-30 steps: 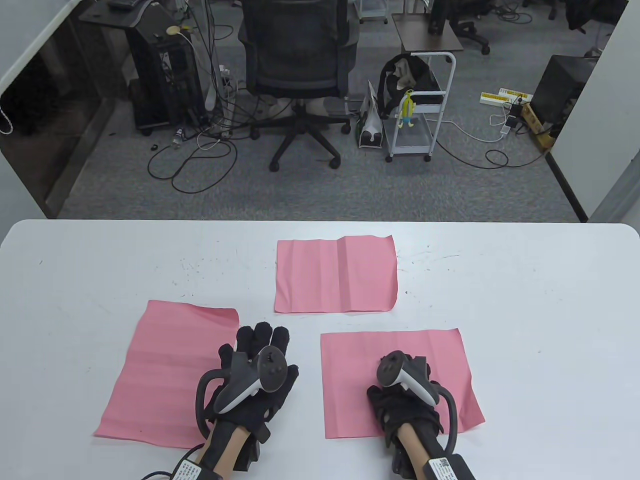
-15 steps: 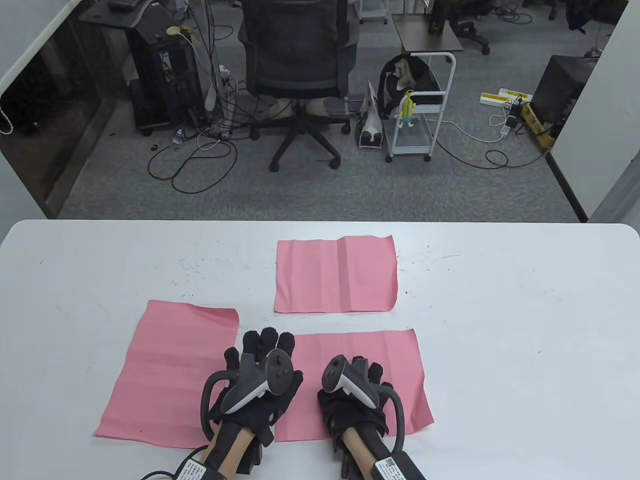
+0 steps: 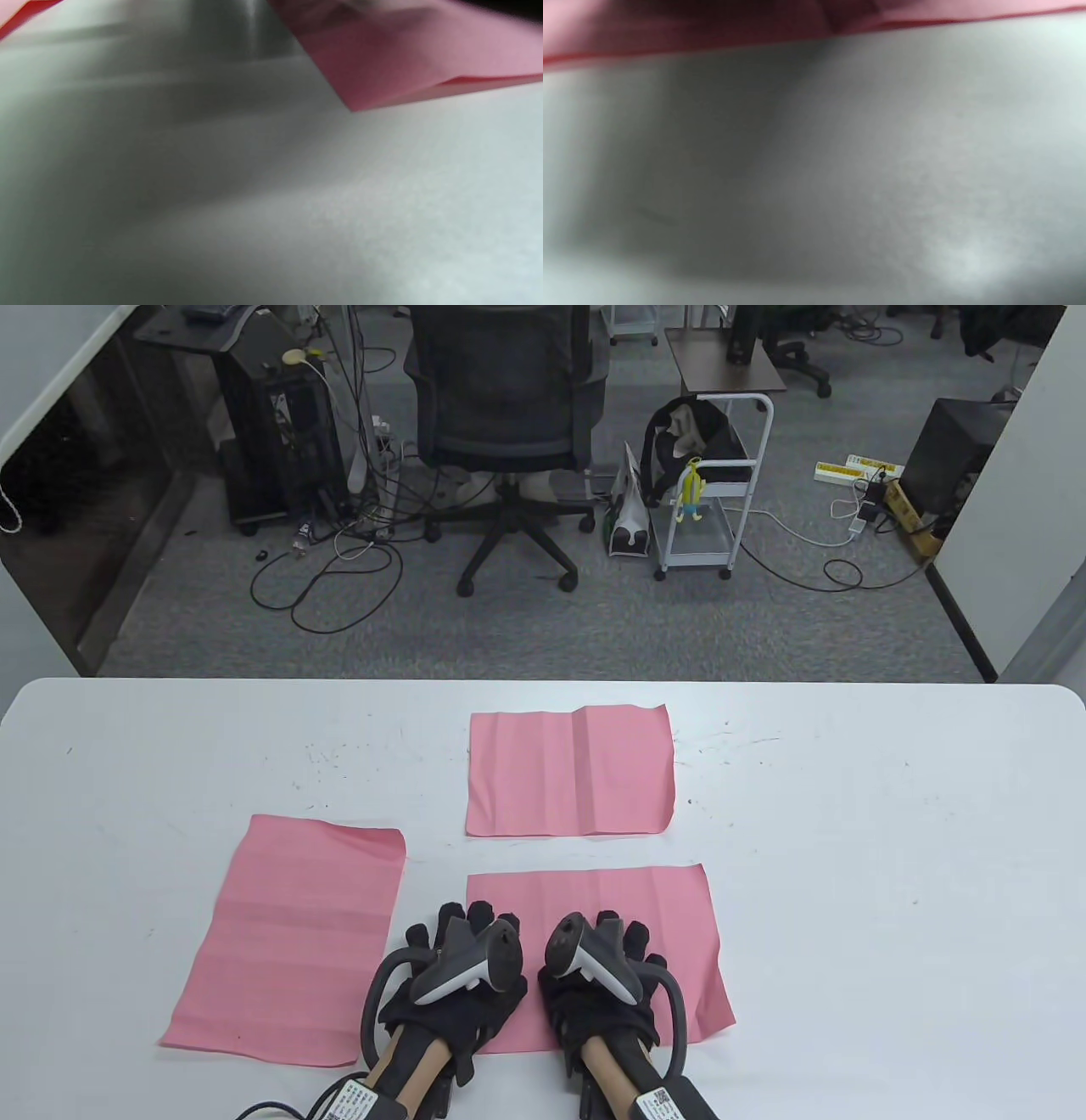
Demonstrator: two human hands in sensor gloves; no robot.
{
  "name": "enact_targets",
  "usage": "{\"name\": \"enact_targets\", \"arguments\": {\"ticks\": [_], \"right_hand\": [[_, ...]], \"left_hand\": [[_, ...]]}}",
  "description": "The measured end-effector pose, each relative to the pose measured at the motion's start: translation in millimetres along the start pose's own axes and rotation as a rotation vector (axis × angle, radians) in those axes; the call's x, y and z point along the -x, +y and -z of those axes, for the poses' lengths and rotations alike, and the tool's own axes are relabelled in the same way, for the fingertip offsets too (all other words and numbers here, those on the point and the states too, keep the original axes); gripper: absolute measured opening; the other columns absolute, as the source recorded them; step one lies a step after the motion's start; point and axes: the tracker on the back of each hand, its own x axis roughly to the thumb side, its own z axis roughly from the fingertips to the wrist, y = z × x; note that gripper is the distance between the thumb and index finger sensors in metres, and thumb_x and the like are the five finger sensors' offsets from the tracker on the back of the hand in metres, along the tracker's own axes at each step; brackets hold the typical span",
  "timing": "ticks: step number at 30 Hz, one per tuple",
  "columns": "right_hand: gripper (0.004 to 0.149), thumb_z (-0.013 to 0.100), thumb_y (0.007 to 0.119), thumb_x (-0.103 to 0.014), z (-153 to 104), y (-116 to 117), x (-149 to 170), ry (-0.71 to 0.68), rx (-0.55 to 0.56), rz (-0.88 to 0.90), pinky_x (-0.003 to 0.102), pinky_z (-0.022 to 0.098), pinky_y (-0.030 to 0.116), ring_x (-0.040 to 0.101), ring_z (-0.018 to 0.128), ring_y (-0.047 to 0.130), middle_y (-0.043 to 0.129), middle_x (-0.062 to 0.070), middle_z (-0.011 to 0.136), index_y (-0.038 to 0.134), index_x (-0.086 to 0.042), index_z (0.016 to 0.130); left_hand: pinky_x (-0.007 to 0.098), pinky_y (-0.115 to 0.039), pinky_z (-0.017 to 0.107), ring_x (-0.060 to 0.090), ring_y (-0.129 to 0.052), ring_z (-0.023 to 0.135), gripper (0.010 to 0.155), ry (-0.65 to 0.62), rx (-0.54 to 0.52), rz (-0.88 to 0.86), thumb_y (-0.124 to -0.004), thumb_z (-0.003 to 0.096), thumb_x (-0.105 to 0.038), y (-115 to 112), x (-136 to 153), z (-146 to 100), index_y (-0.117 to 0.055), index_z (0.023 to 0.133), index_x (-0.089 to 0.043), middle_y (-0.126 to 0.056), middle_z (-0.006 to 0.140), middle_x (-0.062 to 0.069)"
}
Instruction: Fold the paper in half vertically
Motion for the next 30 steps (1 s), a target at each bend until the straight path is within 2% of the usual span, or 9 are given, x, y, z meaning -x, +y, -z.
{"name": "enact_targets", "arguments": {"ticks": [10, 14, 17, 19, 23, 26, 30], "right_hand": [[0.071, 0.050, 0.047, -0.061, -1.6, -0.8, -0.2, 0.004, 0.017, -0.027, 0.067, 0.072, 0.027, 0.047, 0.103, 0.011, 0.003, 0.009, 0.114, 0.011, -0.034, 0.106], [0.074, 0.050, 0.056, -0.059, -6.7, -14.5, 7.2, -0.010, 0.065, -0.019, 0.064, 0.075, 0.034, 0.045, 0.105, 0.022, 0.017, 0.008, 0.116, 0.016, -0.032, 0.106], [0.073, 0.050, 0.061, -0.057, -12.1, -39.5, 25.7, 0.009, 0.141, 0.017, 0.060, 0.076, 0.043, 0.043, 0.107, 0.035, 0.034, 0.007, 0.117, 0.025, -0.030, 0.108], [0.072, 0.050, 0.063, -0.056, -9.5, -63.6, 51.3, 0.040, 0.184, 0.073, 0.058, 0.075, 0.048, 0.041, 0.106, 0.043, 0.039, 0.007, 0.117, 0.029, -0.030, 0.109], [0.073, 0.050, 0.064, -0.056, 10.1, -91.1, 96.0, 0.127, 0.187, 0.144, 0.059, 0.076, 0.045, 0.041, 0.107, 0.040, 0.038, 0.007, 0.117, 0.030, -0.029, 0.109], [0.075, 0.049, 0.065, -0.057, 27.8, -96.1, 118.0, 0.173, 0.140, 0.175, 0.061, 0.077, 0.040, 0.042, 0.108, 0.034, 0.035, 0.006, 0.118, 0.029, -0.030, 0.108], [0.076, 0.049, 0.066, -0.057, 51.6, -90.9, 136.8, 0.208, 0.086, 0.217, 0.062, 0.078, 0.036, 0.042, 0.109, 0.028, 0.029, 0.004, 0.118, 0.026, -0.032, 0.108]], "left_hand": [[0.068, -0.018, 0.083, 0.037, 0.001, 0.115, 0.078, -0.023, 0.064, -0.009, -0.037, 0.0534, -0.066, -13.3, -2.2, 9.0, 0.003, 0.113, -0.036, 0.008, 0.123, 0.000], [0.068, -0.017, 0.082, 0.037, 0.003, 0.114, 0.078, -0.029, 0.073, -0.021, -0.037, 0.0532, -0.066, -14.0, -1.0, 9.7, 0.004, 0.113, -0.036, 0.009, 0.122, 0.000], [0.068, -0.015, 0.082, 0.037, 0.005, 0.113, 0.078, -0.032, 0.076, -0.025, -0.036, 0.0530, -0.066, -14.6, -0.8, 9.8, 0.005, 0.113, -0.036, 0.011, 0.122, 0.000], [0.068, -0.015, 0.082, 0.037, 0.005, 0.113, 0.078, -0.033, 0.075, -0.027, -0.036, 0.0529, -0.067, -14.5, -0.7, 9.5, 0.005, 0.113, -0.036, 0.011, 0.122, 0.000], [0.068, -0.015, 0.082, 0.037, 0.005, 0.113, 0.078, -0.034, 0.074, -0.026, -0.036, 0.0527, -0.067, -14.3, -0.7, 9.7, 0.005, 0.112, -0.037, 0.011, 0.121, 0.000], [0.067, -0.014, 0.081, 0.037, 0.005, 0.113, 0.078, -0.036, 0.076, -0.031, -0.036, 0.0528, -0.067, -14.4, -0.2, 10.0, 0.005, 0.112, -0.037, 0.011, 0.121, 0.000], [0.067, -0.014, 0.081, 0.036, 0.005, 0.113, 0.078, -0.038, 0.078, -0.035, -0.036, 0.0527, -0.067, -15.3, 0.4, 10.5, 0.005, 0.112, -0.037, 0.011, 0.121, 0.000]]}}
